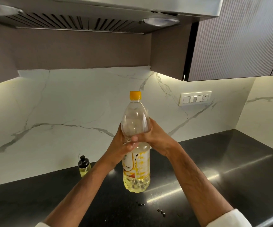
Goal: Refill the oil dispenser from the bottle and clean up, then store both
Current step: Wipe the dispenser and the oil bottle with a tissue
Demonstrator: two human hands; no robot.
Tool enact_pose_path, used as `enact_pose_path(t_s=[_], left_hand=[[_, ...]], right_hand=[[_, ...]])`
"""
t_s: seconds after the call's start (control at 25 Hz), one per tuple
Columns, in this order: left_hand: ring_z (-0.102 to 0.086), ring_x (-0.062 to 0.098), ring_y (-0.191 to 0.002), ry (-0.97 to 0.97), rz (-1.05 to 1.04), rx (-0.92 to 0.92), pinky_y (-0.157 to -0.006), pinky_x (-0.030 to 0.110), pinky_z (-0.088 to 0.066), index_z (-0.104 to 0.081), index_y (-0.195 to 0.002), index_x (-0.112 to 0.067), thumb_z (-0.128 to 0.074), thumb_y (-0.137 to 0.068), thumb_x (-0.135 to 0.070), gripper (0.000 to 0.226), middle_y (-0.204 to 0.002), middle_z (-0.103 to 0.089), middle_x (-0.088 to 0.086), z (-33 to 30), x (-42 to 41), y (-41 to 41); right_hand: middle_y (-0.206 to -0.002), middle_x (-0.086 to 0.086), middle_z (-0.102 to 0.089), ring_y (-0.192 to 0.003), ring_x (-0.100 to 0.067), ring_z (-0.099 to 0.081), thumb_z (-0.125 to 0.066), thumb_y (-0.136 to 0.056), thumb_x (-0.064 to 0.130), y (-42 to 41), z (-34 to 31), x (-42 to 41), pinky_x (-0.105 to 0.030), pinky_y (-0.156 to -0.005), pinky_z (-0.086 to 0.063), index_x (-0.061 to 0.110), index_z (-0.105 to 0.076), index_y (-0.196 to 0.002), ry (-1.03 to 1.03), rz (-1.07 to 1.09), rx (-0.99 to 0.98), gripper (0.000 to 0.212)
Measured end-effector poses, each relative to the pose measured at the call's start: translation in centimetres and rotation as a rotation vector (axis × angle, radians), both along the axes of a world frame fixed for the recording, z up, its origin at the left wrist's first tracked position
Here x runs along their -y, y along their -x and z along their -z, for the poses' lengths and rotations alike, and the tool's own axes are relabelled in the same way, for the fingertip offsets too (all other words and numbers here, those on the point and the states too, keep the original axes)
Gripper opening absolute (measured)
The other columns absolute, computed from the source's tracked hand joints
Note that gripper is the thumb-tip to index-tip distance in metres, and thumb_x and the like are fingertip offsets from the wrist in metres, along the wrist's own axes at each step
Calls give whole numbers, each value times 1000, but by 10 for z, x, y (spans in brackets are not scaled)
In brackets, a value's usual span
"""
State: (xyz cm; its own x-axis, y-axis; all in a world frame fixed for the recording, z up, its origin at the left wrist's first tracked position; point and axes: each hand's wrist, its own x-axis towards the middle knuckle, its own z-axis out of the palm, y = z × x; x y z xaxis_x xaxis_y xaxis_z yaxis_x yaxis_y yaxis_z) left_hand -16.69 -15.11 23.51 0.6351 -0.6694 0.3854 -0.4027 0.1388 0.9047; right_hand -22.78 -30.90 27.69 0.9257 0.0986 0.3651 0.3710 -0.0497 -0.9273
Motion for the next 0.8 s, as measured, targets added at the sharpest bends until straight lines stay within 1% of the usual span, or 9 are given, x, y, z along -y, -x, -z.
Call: enact_pose_path(t_s=[0.12,0.16,0.24,0.32,0.4,0.44,0.56,0.68,0.8], left_hand=[[-60,12,-127,-202,84,-43,-89,25,-56,-39,-146,-25,-88,-57,-62,108,-128,-67,-14,-10,0,-19],[-57,16,-132,-207,96,-75,-93,32,-56,-40,-145,-31,-89,-57,-62,105,-128,-67,-16,-16,-5,-28],[-48,23,-141,-127,-46,64,-105,44,-51,-43,-147,-38,-77,-64,-78,99,-143,-59,-10,-28,-12,-43],[-46,21,-142,-10,-35,195,-112,37,-45,-47,-147,-28,-50,-80,-85,88,-152,-51,-3,-46,-12,-31],[-49,29,-140,29,137,226,-114,38,-43,-57,-138,-15,-43,-89,-77,80,-150,-54,4,-62,-6,-22],[-51,33,-138,-1,191,233,-113,43,-44,-64,-128,-16,-44,-93,-72,69,-148,-56,8,-68,-1,-18],[-59,43,-127,-5,252,129,-105,56,-48,-72,-96,-19,-51,-97,-58,44,-132,-66,21,-72,4,-11],[-66,45,-113,96,208,85,-99,52,-52,-70,-87,-15,-57,-97,-50,39,-107,-75,19,-59,2,-15],[-71,44,-99,178,31,51,-95,52,-55,-71,-83,-16,-56,-96,-43,34,-90,-76,15,-60,2,-17]], right_hand=[[-117,-11,-72,-112,-33,-69,-91,-64,30,7,5,7,-42,-93,-58,22,-61,-127,7,23,16,70],[-119,-12,-71,-113,-33,-68,-87,-66,25,7,7,11,-42,-94,-57,17,-57,-132,20,5,5,73],[-124,-14,-68,-116,-33,-67,-86,-68,24,7,8,16,-44,-95,-56,10,-47,-140,40,-57,-54,83],[-128,-19,-65,-118,-36,-65,-92,-67,34,4,16,13,-47,-97,-55,8,-44,-143,69,-151,-126,93],[-126,-21,-64,-115,-36,-65,-91,-68,43,2,23,4,-45,-96,-54,12,-48,-139,96,-256,-153,89],[-124,-21,-64,-114,-36,-65,-90,-70,44,0,26,-1,-44,-96,-55,15,-50,-137,101,-312,-155,83],[-122,-19,-65,-110,-33,-66,-89,-73,43,0,28,-7,-40,-93,-56,18,-57,-133,48,-362,-159,73],[-126,-18,-65,-115,-34,-66,-92,-69,37,0,29,-9,-43,-95,-56,10,-50,-139,47,-207,-148,87],[-132,-6,-63,-120,-24,-65,-90,-71,22,-1,29,-19,-35,-95,-57,19,-44,-144,127,26,-43,86]])
